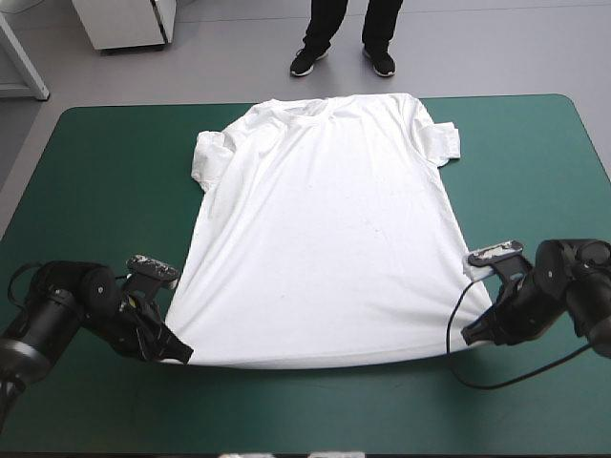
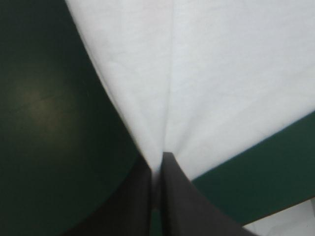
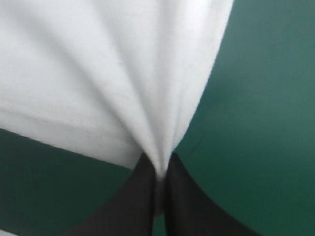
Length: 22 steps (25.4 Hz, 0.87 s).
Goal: Fold the cloth
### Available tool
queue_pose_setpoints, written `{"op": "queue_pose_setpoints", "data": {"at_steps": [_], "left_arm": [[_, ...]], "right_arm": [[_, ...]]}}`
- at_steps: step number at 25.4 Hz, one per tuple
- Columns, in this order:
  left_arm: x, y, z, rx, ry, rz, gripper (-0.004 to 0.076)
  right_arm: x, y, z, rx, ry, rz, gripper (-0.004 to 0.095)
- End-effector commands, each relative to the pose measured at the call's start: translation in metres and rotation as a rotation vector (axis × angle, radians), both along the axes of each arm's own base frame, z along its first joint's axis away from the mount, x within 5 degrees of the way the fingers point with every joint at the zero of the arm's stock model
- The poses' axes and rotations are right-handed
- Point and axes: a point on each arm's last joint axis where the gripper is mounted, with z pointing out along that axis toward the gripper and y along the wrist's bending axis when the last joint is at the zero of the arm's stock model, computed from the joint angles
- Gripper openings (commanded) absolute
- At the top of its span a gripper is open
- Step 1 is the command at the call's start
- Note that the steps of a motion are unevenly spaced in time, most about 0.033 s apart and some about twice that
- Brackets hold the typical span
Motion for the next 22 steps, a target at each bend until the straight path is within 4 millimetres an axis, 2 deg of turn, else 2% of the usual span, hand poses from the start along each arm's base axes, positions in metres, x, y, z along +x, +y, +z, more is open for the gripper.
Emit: {"op": "queue_pose_setpoints", "data": {"at_steps": [1, 9, 15, 17, 19, 21, 22], "left_arm": [[-0.021, 0.002, 0.006, 0.018, 0.034, 0.024, -0.0009], [-0.031, 0.005, -0.006, 0.038, 0.069, 0.051, -0.0009], [-0.035, 0.004, -0.013, 0.016, 0.100, 0.057, -0.0009], [-0.035, 0.003, -0.013, 0.006, 0.101, 0.059, -0.0008], [-0.036, 0.001, -0.012, -0.016, 0.106, 0.063, 0.0041], [-0.040, -0.001, -0.009, -0.053, 0.101, 0.068, 0.0179], [-0.042, -0.002, -0.006, -0.069, 0.085, 0.075, 0.0288]], "right_arm": [[-0.017, 0.002, 0.002, -0.011, 0.001, 0.004, -0.0017], [-0.042, -0.001, -0.012, -0.016, 0.058, -0.003, -0.0017], [-0.045, -0.001, -0.015, -0.013, 0.076, -0.004, -0.0017], [-0.044, -0.001, -0.015, -0.008, 0.078, -0.054, -0.0017], [-0.046, 0.000, -0.014, 0.008, 0.075, -0.079, -0.0008], [-0.051, 0.003, -0.009, 0.050, 0.051, -0.086, 0.0054], [-0.054, 0.003, -0.005, 0.061, 0.029, -0.097, 0.0144]]}}
